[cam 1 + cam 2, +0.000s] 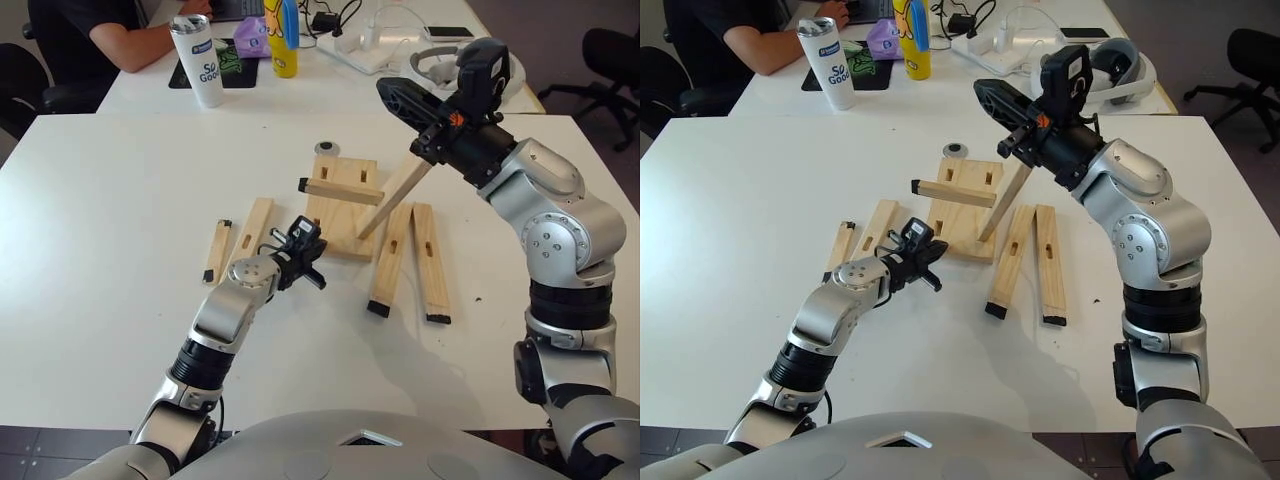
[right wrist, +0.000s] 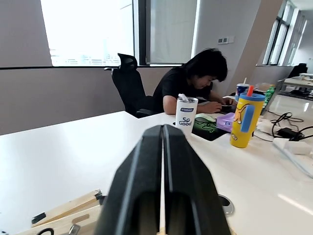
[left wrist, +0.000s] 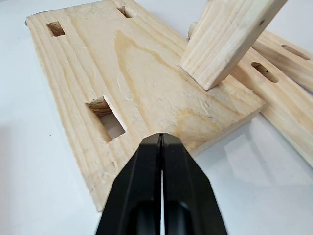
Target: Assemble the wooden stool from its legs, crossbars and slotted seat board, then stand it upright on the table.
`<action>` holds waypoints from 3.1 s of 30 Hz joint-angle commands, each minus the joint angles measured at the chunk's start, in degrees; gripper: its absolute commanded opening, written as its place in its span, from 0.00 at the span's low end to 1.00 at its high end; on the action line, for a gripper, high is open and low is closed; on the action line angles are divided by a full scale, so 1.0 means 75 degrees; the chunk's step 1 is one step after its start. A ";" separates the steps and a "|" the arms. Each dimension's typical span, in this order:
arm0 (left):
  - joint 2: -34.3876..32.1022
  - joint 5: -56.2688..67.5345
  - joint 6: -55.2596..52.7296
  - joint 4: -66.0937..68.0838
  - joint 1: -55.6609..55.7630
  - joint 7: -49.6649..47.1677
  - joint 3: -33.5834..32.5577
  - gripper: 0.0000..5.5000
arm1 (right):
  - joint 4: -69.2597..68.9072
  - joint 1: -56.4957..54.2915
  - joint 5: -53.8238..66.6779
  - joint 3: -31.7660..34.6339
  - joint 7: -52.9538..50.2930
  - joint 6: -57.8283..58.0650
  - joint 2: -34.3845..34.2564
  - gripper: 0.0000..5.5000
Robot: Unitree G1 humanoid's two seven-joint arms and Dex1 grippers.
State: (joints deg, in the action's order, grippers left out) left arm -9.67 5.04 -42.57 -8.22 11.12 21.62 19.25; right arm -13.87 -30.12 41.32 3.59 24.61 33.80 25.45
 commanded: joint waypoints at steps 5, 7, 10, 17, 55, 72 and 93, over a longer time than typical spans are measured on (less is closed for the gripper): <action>-0.0056 -0.0059 -0.0384 0.0404 -0.0356 -0.0134 0.0043 0.00 | 0.2478 -0.0791 0.0016 0.2506 -0.1126 -0.0773 0.0375 0.00; 0.0067 -0.0012 -0.0382 0.0350 -0.0389 -0.0213 -0.0012 0.00 | 0.2352 0.0517 -0.0984 0.1695 -0.0954 -0.0321 0.0954 0.00; 0.0261 0.0126 -0.0496 0.0111 -0.0538 -0.0332 -0.0112 0.00 | 0.1146 0.2151 -0.1200 0.0994 -0.1182 0.0761 0.0908 0.00; 0.0585 0.0337 -0.0856 -0.0468 -0.0943 -0.0713 -0.0271 0.00 | -0.1278 0.2522 -0.0783 0.0567 -0.2264 0.3209 0.0251 0.00; 0.0043 0.1240 -0.2790 -0.3615 -0.0381 -0.0768 0.0228 0.00 | -0.4344 0.4118 -0.0555 0.0003 -0.5143 0.7818 -0.2019 0.62; 0.0181 0.1229 -0.2363 -0.3225 -0.0323 -0.0986 0.0309 0.00 | -0.3936 0.3418 -0.1873 -0.1100 -0.4470 0.7824 -0.0835 0.62; -0.0258 0.1466 -0.2458 -0.3173 0.0085 -0.0553 0.0191 0.00 | -0.3656 0.4072 -0.3096 -0.0975 -0.4654 0.7820 -0.2168 0.38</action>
State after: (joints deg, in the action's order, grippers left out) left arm -10.84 15.72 -61.14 -32.54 11.05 16.88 21.01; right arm -42.55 -0.13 18.88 -3.37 -10.42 90.77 9.74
